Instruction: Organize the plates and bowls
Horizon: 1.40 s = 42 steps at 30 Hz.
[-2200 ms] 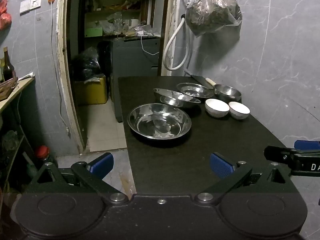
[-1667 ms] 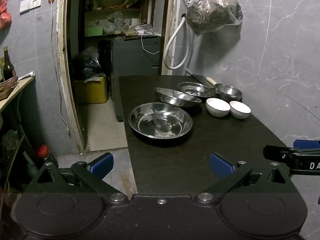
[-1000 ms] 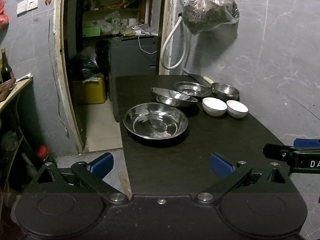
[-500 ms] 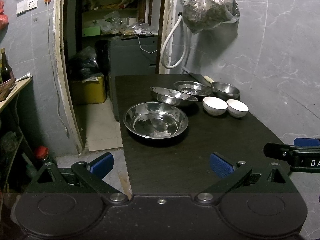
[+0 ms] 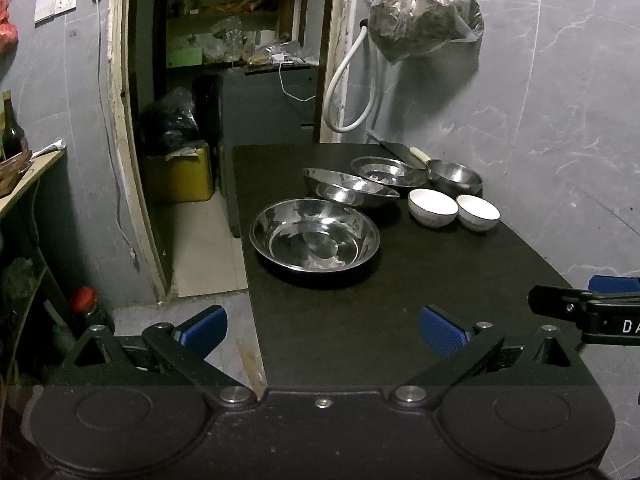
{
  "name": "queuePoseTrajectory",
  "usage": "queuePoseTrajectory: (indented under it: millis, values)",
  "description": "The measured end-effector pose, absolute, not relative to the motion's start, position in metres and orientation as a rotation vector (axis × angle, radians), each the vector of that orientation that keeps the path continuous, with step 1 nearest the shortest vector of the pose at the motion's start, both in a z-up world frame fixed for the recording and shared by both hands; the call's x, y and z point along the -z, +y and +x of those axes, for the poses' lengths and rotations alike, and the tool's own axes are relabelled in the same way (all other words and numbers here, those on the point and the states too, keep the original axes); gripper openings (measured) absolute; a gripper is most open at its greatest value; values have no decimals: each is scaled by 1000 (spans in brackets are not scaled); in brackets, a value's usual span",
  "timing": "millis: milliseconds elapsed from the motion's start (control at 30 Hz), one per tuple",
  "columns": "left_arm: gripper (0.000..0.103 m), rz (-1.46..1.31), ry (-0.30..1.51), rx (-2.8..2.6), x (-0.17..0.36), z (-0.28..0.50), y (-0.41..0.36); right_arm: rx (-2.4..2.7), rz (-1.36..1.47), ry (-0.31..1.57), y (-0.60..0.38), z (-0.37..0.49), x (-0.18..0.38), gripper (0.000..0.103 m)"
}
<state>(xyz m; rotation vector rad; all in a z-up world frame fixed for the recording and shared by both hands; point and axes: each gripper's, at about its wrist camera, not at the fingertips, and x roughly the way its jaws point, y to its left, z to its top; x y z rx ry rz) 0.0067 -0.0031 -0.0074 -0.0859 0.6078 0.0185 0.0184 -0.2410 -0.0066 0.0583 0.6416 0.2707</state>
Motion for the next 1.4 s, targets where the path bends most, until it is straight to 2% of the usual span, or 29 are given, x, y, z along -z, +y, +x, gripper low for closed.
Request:
queuePoseTrajectory:
  millis: [900,1167,1400]
  values:
    - [102,-89,681,-24,16,30,-5,-276,63,692,-242,39,18,103]
    - [102,-70,711,-37,21,59,-12,-276,92,718,-253,60,30,103]
    - [102,-123,713,-101,10,113,1,-346,121,652,-264,95,25,103]
